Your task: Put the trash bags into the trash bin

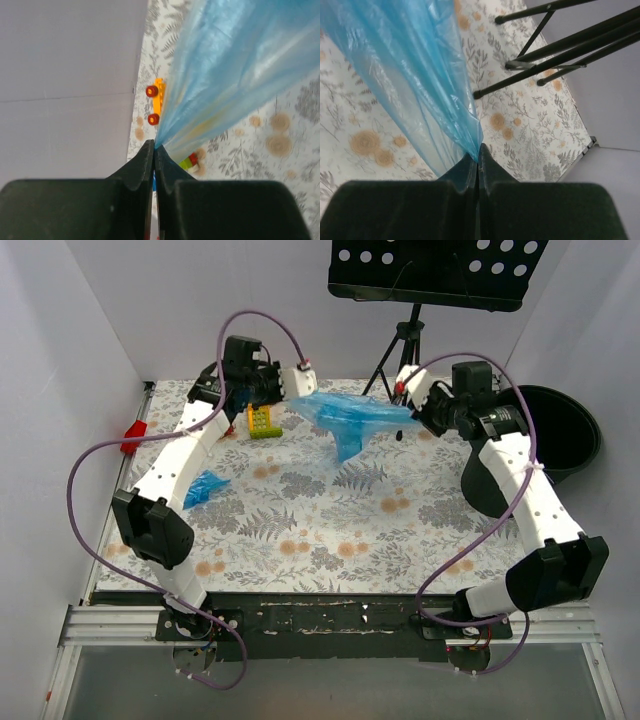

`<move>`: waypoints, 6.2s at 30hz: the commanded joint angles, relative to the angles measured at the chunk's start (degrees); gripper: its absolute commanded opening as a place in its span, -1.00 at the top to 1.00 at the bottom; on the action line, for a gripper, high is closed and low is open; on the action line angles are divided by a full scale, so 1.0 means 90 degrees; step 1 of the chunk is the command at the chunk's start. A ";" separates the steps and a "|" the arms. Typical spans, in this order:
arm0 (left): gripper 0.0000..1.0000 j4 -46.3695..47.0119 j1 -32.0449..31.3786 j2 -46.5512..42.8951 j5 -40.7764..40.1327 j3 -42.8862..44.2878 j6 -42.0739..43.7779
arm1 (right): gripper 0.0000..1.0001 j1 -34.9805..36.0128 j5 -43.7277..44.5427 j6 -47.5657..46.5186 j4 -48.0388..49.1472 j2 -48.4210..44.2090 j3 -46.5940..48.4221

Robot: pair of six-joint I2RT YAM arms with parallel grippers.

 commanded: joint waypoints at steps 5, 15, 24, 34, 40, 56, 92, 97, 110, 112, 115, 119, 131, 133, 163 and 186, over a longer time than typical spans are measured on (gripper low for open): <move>1.00 -0.0520 0.0120 0.0135 0.2003 0.1500 -0.5313 | 0.39 -0.0051 -0.0347 0.3250 0.0115 0.0711 0.1771; 1.00 -0.0335 0.0178 -0.0090 0.3392 0.1364 -0.8013 | -0.41 -0.0061 -0.1280 0.2209 -0.1516 0.1417 0.3853; 1.00 -0.0422 0.0286 -0.0061 0.3763 0.1705 -0.8063 | -0.52 0.0670 -0.2934 -0.0069 -0.0405 -0.0791 0.0155; 1.00 -0.0949 0.0345 -0.0295 0.4261 0.2525 -0.7341 | -0.53 0.0954 -0.2680 0.1238 0.2514 -0.0109 -0.0796; 1.00 -0.1077 0.0345 -0.0607 0.4232 0.2653 -0.7009 | -0.55 0.0954 -0.3129 0.2790 0.4321 0.0457 -0.0699; 1.00 -0.1692 0.0335 -0.0715 0.3539 0.3746 -0.6306 | 0.09 0.1032 -0.4221 0.5506 0.7380 0.1776 -0.0163; -0.51 0.0688 -0.0046 -0.1634 0.4429 -0.0959 -0.4054 | 0.97 0.0730 -0.4096 0.1835 0.0251 0.0654 0.1587; -0.40 0.1200 -0.0046 -0.1380 0.4310 -0.1097 -0.5025 | 0.97 0.0740 -0.3969 0.1865 0.0271 0.0605 0.1539; 1.00 0.0367 0.0295 -0.1290 0.3472 -0.1769 -0.4411 | 0.97 0.0584 -0.3627 0.1192 -0.0499 0.0332 0.1499; 1.00 0.0622 0.0344 -0.1486 0.3179 -0.2102 -0.4333 | 0.97 0.0506 -0.3608 0.1132 -0.0607 0.0196 0.1382; 1.00 0.0798 0.0461 -0.1594 0.2778 -0.2424 -0.4264 | 0.97 0.0350 -0.3568 0.1113 -0.0676 -0.0049 0.1168; 1.00 0.0906 0.0598 -0.1575 0.2426 -0.2600 -0.4225 | 0.97 0.0164 -0.3559 0.1016 -0.0871 -0.0225 0.1011; 1.00 0.1939 0.0647 -0.1458 0.2727 -0.1870 -0.5911 | 0.97 0.0619 -0.3990 -0.0476 -0.2187 -0.0402 0.0815; 1.00 0.2214 0.0638 -0.1302 0.2961 -0.1490 -0.6712 | 0.97 0.1263 -0.3658 -0.0878 -0.2463 -0.0362 0.0660; -0.23 -0.1743 -0.0202 0.0592 0.6284 0.0551 -0.1858 | 0.97 0.2497 -0.2260 -0.0821 -0.1643 -0.0607 0.0532; 1.00 -0.1782 -0.0740 0.0195 0.4643 -0.0392 -0.0515 | 0.97 0.2030 -0.2053 -0.0011 -0.1524 -0.0480 0.0239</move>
